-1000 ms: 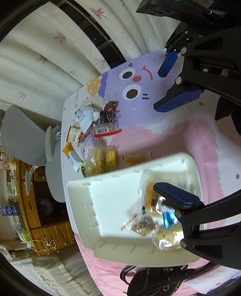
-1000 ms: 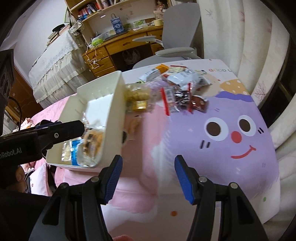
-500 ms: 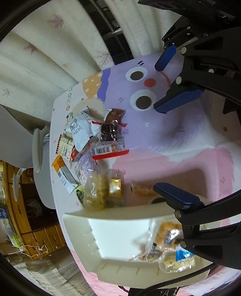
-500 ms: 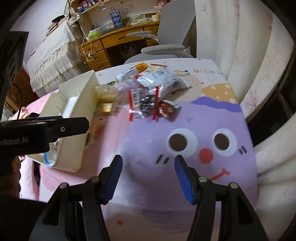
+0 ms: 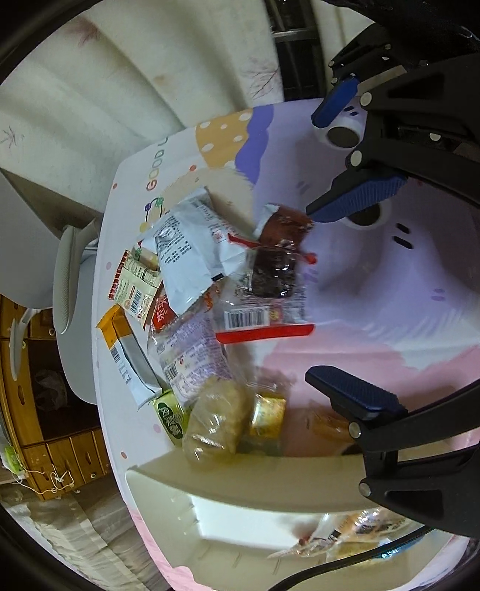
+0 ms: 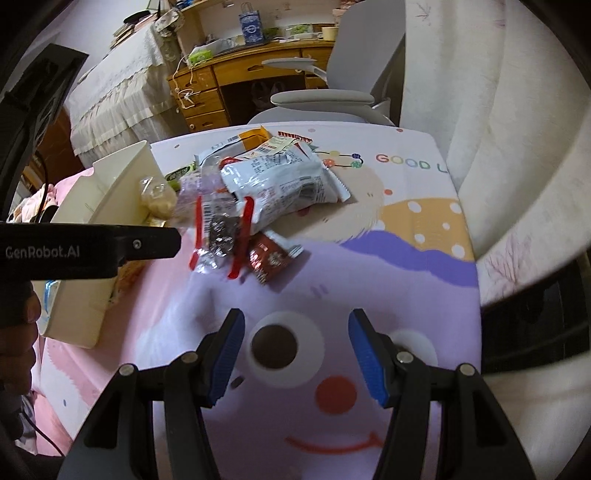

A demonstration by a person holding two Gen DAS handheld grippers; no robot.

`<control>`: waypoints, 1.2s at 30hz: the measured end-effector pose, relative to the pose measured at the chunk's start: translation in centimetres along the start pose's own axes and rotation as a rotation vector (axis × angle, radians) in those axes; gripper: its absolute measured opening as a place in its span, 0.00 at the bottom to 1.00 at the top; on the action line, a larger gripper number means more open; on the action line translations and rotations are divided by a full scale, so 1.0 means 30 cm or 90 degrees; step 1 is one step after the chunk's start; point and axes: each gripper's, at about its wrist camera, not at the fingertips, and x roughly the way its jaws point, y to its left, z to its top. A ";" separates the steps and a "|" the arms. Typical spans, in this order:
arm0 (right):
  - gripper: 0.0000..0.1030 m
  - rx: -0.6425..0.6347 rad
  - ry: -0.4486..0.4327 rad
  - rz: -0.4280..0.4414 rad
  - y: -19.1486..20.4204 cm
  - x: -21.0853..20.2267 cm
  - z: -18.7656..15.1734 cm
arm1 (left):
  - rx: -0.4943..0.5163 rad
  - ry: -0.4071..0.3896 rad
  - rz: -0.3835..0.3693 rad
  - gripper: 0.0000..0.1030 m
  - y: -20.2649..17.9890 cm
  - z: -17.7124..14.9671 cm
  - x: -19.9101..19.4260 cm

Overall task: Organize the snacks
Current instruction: 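Grasp the brown candy pack with the left gripper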

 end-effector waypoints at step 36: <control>0.60 -0.283 -0.036 0.102 0.090 0.289 0.084 | -0.040 0.076 -0.015 0.53 0.040 0.139 0.275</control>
